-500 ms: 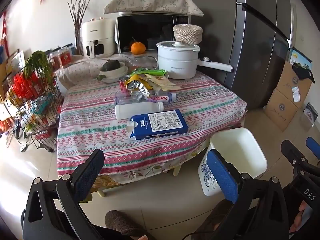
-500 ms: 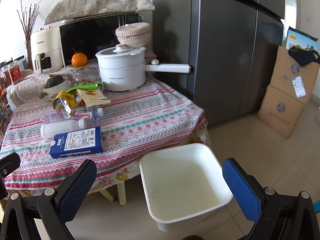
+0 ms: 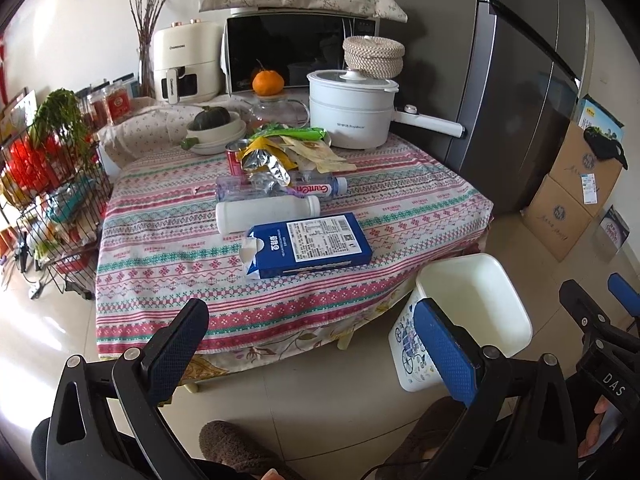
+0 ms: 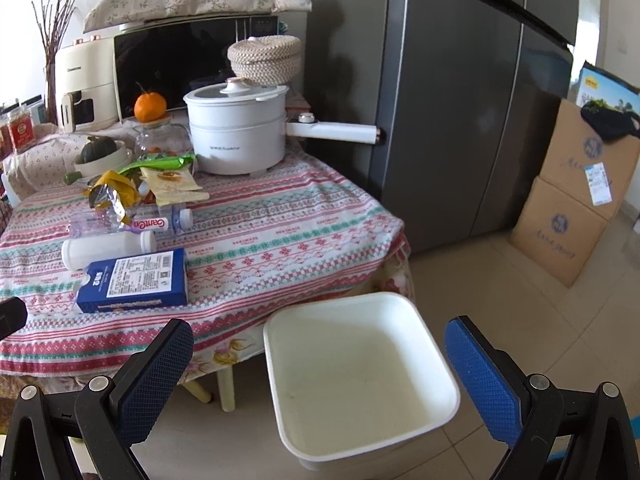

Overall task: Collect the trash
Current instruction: 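Reach both tools toward the blue tissue box and white bottle on the table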

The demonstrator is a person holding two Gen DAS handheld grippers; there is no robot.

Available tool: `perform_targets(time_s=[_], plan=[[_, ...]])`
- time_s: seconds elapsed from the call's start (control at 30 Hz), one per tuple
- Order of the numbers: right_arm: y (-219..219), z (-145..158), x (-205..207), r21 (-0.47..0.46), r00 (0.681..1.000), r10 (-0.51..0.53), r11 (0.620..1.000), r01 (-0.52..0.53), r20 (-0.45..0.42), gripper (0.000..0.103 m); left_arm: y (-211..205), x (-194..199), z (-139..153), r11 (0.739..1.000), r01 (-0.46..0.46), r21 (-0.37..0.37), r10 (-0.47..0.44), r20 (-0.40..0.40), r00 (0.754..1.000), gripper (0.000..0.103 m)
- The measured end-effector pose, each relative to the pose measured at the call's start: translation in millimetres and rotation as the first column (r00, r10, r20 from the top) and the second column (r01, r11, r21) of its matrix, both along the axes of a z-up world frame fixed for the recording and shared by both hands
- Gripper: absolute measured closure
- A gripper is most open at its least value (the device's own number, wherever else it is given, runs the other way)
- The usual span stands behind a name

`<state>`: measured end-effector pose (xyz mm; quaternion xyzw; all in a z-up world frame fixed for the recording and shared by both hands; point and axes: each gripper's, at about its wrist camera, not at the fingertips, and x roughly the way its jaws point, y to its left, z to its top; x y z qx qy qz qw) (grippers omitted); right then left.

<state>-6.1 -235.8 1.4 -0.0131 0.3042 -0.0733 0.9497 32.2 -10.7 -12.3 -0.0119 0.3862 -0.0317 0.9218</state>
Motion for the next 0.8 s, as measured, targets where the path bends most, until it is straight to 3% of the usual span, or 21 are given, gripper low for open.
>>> perform_targets(time_s=[0.1, 0.3, 0.47, 0.57, 0.67, 0.7, 0.73, 0.8], plan=[[-0.1, -1.1, 12.7, -0.059, 0.999, 0.032, 0.998, -0.032, 0.0, 0.0, 8.4, 11.3, -3.7, 0.999, 0.018, -0.04, -0.018, -0.013, 1.0, 0.0], [-9.8, -9.4, 53.2, 0.013, 0.989, 0.133, 0.991, -0.132, -0.068, 0.0, 19.5, 49.5, -18.0, 0.995, 0.083, -0.046, -0.086, -0.044, 0.995, 0.0], [-5.6, -19.1, 92.0, 0.006, 0.971, 0.201, 0.979, -0.202, -0.133, 0.0, 42.6, 95.2, -41.1, 0.991, 0.114, -0.075, -0.124, -0.133, 0.983, 0.001], [-3.5, -30.8, 112.0, 0.052, 0.941, 0.25, 0.968, -0.245, -0.226, 0.0, 60.5, 123.3, -57.1, 0.988, 0.116, -0.107, -0.135, -0.204, 0.97, 0.003], [3.9, -40.1, 130.0, 0.088, 0.916, 0.295, 0.955, -0.282, -0.273, 0.0, 71.5, 148.7, -70.9, 0.988, 0.127, -0.092, -0.146, -0.247, 0.958, 0.008], [7.0, -43.3, 135.9, 0.086, 0.908, 0.302, 0.953, -0.29, -0.289, 0.0, 75.1, 156.1, -76.1, 0.988, 0.123, -0.096, -0.145, -0.267, 0.953, 0.015], [10.2, -46.1, 141.1, 0.079, 0.904, 0.307, 0.952, -0.297, -0.299, 0.0, 78.2, 163.4, -81.2, 0.986, 0.118, -0.12, -0.148, -0.287, 0.946, 0.022], [14.8, -51.3, 149.7, 0.068, 0.897, 0.316, 0.948, -0.31, -0.308, 0.0, 84.1, 175.9, -91.9, 0.975, 0.112, -0.194, -0.169, -0.312, 0.935, 0.027]])
